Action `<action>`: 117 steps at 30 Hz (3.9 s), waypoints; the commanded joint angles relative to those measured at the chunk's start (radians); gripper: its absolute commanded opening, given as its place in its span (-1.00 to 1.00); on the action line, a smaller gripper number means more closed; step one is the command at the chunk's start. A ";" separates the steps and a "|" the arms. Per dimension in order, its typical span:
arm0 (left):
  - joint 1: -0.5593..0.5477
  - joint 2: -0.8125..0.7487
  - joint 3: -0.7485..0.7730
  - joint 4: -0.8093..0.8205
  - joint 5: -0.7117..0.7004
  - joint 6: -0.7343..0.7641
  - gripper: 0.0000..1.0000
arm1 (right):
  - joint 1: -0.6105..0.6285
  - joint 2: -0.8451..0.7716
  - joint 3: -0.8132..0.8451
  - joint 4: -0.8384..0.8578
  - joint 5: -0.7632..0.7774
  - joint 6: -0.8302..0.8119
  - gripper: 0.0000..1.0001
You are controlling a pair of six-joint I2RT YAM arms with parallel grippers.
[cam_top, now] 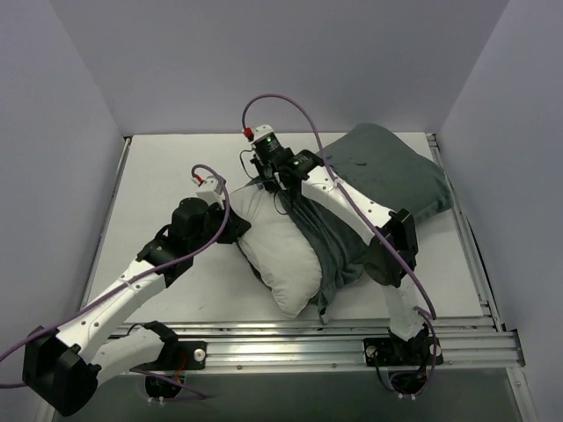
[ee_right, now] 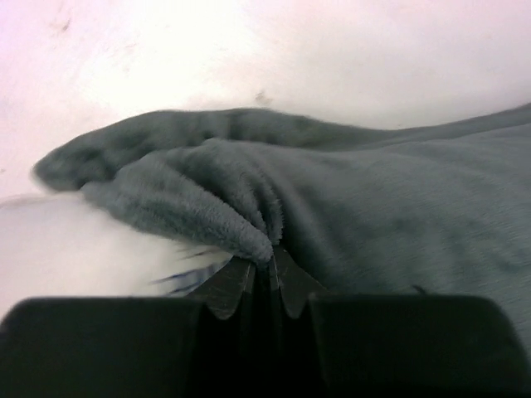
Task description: Remove the pillowcase from the pillow
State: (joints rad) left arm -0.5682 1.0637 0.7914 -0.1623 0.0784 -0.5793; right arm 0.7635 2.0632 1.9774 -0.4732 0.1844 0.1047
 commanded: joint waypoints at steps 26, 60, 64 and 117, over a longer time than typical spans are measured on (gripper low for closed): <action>-0.052 -0.239 0.123 -0.162 -0.229 0.055 -0.95 | -0.235 -0.147 -0.052 0.097 -0.148 0.082 -0.54; 0.142 0.115 0.345 -0.154 -0.227 0.090 0.57 | -0.225 -0.572 -0.919 0.625 -0.166 0.197 0.40; 0.142 0.038 0.313 -0.221 -0.155 0.079 0.88 | -0.225 -0.554 -0.890 0.631 -0.174 0.201 0.40; -0.145 0.099 0.195 -0.008 0.006 -0.031 -0.95 | 0.169 -0.882 -1.187 0.482 -0.028 0.339 0.80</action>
State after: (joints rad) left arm -0.7082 1.1751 0.8764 -0.3157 0.1272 -0.6308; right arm 0.8799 1.1671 0.8028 0.0513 0.1059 0.3759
